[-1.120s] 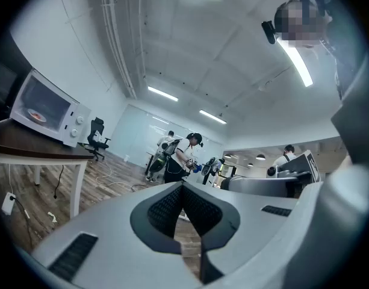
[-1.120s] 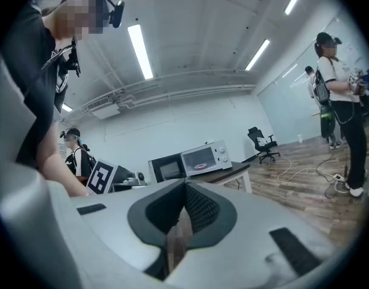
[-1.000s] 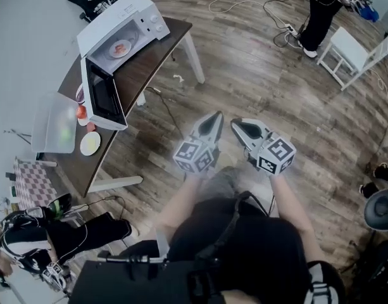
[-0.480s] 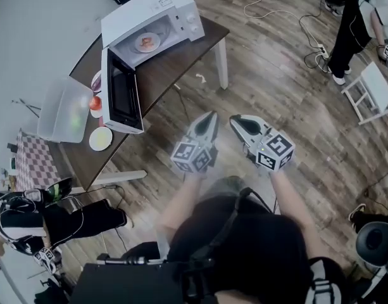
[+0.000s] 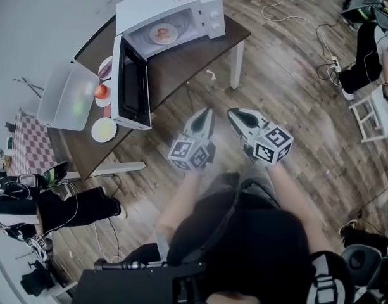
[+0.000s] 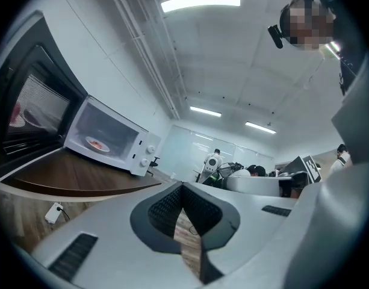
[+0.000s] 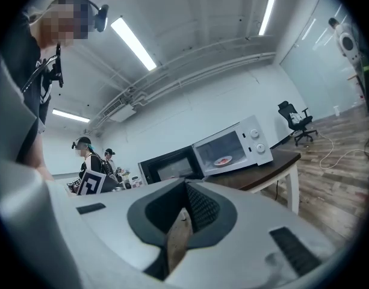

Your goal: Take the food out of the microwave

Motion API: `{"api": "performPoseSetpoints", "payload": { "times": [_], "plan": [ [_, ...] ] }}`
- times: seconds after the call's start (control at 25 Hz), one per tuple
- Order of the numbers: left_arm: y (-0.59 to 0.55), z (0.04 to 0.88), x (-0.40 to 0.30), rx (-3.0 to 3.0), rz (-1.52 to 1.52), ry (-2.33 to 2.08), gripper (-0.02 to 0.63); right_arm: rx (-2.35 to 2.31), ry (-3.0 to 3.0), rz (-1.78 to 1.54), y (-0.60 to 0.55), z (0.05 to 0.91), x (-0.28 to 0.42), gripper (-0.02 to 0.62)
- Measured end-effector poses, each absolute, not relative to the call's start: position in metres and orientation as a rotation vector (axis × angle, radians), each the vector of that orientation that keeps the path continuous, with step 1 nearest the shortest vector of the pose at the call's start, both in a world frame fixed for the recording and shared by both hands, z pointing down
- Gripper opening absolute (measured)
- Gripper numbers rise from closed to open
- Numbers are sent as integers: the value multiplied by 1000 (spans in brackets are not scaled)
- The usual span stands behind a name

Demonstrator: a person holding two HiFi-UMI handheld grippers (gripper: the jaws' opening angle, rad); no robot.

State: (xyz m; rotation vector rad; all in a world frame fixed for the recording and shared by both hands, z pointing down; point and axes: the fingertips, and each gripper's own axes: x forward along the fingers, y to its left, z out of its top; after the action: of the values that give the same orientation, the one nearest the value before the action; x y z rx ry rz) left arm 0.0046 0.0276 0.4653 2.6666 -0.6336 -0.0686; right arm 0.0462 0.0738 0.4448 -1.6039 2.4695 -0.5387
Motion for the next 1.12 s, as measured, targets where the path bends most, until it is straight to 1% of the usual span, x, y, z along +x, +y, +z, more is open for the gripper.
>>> {"api": "performPoseSetpoints", "payload": {
  "times": [0.24,0.6,0.8,1.12],
  "plan": [
    [-5,471,-3,2622,-85,-713,0,-1533,2525,-584,35,450,38,2],
    [-59,474,-5,2592,-109,-829,0,-1456,2637,-530,-34,452,32,3],
    [-90,474,0,2575,-123,-873,0,-1377,2657,-585,-69,456,35,3],
    [-140,481,4,2522,-140,-966,0,-1374,2641,-648,-119,465,53,3]
  ]
}}
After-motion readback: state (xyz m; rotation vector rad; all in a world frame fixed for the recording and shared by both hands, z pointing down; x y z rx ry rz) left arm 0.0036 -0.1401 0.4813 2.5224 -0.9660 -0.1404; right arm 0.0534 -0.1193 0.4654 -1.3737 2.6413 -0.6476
